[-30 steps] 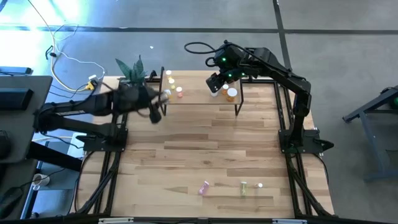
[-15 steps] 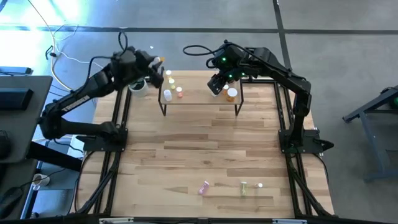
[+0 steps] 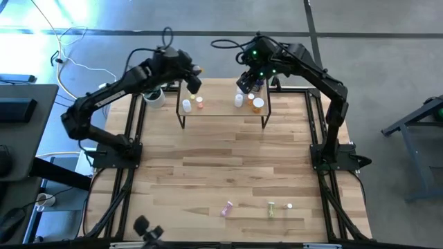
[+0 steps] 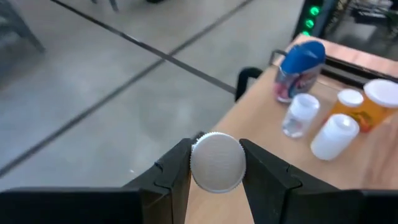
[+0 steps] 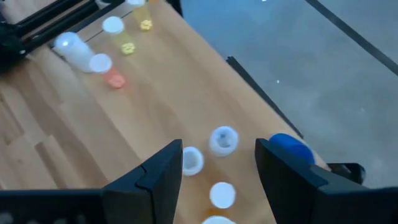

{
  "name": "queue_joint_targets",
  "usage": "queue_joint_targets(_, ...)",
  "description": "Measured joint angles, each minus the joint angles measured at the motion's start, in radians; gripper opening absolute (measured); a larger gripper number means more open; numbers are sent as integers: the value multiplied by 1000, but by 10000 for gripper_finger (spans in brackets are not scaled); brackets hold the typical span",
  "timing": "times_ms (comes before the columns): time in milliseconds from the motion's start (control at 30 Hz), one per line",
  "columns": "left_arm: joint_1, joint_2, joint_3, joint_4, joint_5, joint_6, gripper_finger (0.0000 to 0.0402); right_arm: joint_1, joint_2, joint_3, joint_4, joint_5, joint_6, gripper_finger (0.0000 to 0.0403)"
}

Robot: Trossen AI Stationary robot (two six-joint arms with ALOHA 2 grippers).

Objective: Pick and place medicine bottles onto shelf by color
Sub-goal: Put the small orange pill bottle on the shelf

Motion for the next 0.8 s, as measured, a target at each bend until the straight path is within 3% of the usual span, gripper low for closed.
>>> queue_joint_targets(300,-2,122,4,-7,104,-69,115,-38,0,0,0,0,1,192)
queue_joint_targets(633,-1,187,5,-29,136,-59,115,-43,0,0,0,0,4,192)
queue_joint_targets(800,0,189,25,-114,148,-50,115,-43,0,0,0,0,4,192)
